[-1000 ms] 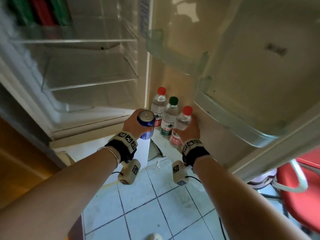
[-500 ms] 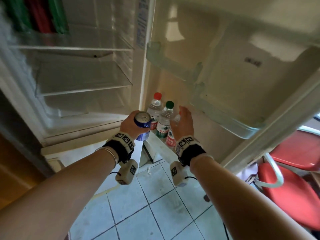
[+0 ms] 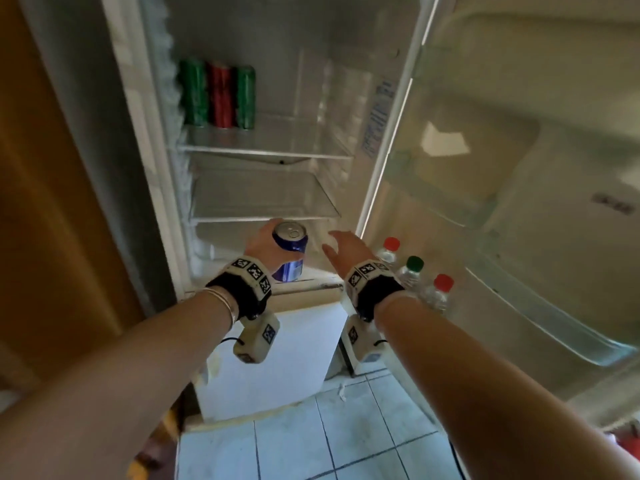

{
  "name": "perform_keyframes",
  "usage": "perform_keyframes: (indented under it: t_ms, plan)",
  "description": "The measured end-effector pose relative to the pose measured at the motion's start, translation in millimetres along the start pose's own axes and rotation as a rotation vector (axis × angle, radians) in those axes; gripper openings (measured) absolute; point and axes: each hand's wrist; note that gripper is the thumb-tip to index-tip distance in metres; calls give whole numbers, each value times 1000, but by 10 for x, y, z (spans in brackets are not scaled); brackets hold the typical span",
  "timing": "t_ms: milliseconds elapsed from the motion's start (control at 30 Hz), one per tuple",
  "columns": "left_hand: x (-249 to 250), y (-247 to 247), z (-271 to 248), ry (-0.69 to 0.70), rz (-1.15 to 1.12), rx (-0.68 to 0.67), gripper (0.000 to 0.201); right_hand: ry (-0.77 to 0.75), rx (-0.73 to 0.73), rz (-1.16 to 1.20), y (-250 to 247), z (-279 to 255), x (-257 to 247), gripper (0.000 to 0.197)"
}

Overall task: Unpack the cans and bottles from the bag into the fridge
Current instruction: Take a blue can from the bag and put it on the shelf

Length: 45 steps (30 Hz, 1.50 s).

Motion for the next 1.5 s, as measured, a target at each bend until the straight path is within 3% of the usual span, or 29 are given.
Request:
perform_keyframes:
  t_ms: [500, 733, 1133, 1233, 1300, 1367, 1500]
  plan:
    - [750, -1313, 1165, 72, -2, 294, 64, -246, 121, -49, -695, 1813, -850, 46]
    - [894, -1691, 1805, 0, 51, 429, 64, -265, 56, -63, -767, 2487, -1050, 47]
    - [580, -2010, 2580, -114, 38, 490, 71, -204, -8, -53, -609, 3070, -1139, 47]
    - [600, -2039, 2683, -109, 229, 544, 76, -212, 29, -120, -572, 3108, -1127, 45]
    - [613, -2035, 2730, -76, 391, 605, 63, -214, 25, -120, -582, 3143, -1125, 44]
    - [632, -2020, 2764, -55, 412, 630, 46, -220, 17, -127, -590, 3162, -1120, 44]
    - [648, -2048, 2808, -48, 470, 604, 38, -229, 35, -129, -572, 3184, -1098, 44]
Point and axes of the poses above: each hand's wrist, its own z-axis towards the middle knuckle, its own y-axis out of the palm, x = y × z, and after that the axes turned 7 degrees about -x, right-handed
